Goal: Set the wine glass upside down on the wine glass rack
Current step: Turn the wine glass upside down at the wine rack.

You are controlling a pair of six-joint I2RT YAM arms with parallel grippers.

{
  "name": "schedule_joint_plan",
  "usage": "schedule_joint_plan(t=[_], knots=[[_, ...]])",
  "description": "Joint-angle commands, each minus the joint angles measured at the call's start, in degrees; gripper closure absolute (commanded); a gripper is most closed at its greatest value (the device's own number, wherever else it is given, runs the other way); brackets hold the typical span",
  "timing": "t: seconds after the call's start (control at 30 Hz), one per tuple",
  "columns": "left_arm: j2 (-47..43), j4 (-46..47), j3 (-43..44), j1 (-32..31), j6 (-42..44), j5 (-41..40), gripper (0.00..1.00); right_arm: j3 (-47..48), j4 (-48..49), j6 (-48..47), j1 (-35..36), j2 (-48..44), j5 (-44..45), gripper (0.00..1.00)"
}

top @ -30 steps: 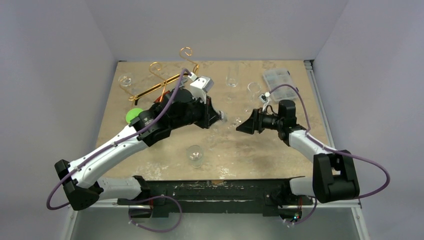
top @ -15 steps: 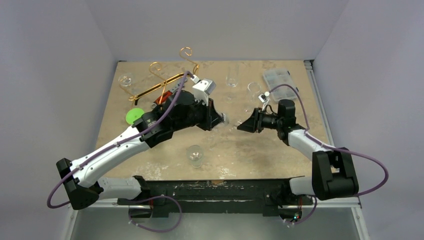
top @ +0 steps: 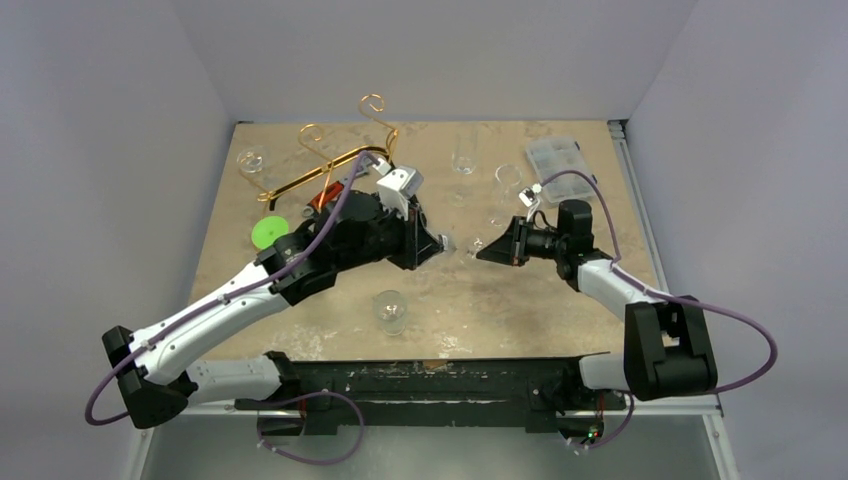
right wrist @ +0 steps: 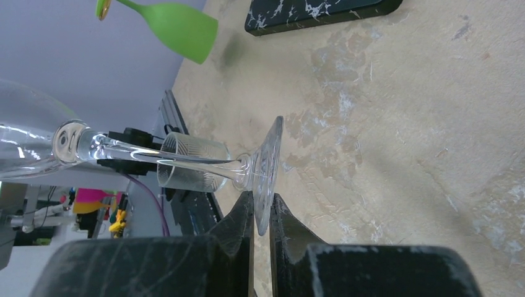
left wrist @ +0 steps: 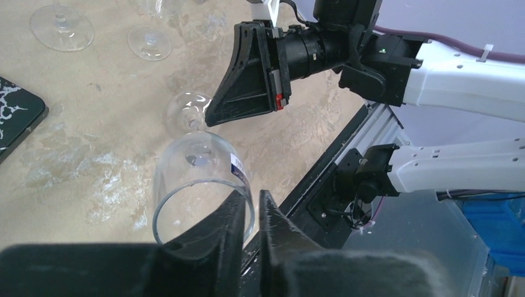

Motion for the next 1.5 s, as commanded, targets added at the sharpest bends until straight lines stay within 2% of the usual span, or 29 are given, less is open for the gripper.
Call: schedule_joint_plan(t=[0.0, 0.1, 0.17, 0.37, 0.67, 0.93, 1.23, 1.47], knots=[[-4.27, 7.98, -2.53, -0.32, -1.39, 0.75, 0.81, 1.16, 1.54, -2.31, 0.18, -2.73, -1.31, 1.00], [-6.45, 8.61, -4.69, -0.32, -1.42, 0.83, 0.64, 1.40, 1.21, -2.27, -0.49, -2.86, -1.34, 1.00], [-7.49, 8.68, -5.56, -0.32, -1.39, 0.91, 0.56, 1.70, 0.59, -2.62, -0.78, -2.92, -1.46, 1.00], [-10.72, 7.67, -7.38, -0.32, -0.32, 0.05, 0.44, 2.97, -3.28, -6.36, -1.60, -3.64, -0.67, 1.00], [-18.68, 0.81, -8.66, -0.32, 3.35, -6.95, 0.31, 4.41, -9.03, -12.88, -2.60, -5.74, 1.55, 1.00], [-24.98, -3.66, -10.54, -0.32, 4.93, -12.95, 0.23, 5.05, -12.03, -17.01, -2.89, -7.61, 2.56, 1.00], [-27.91, -4.45, -12.82, -0.23, 5.47, -17.50, 0.17, 6.69, -17.72, -24.08, -3.86, -11.71, 4.86, 1.00], [-28.75, -2.23, -14.50, -0.18, 4.77, -18.73, 0.02, 9.54, -24.36, -31.71, -3.98, -13.75, 7.83, 1.00]])
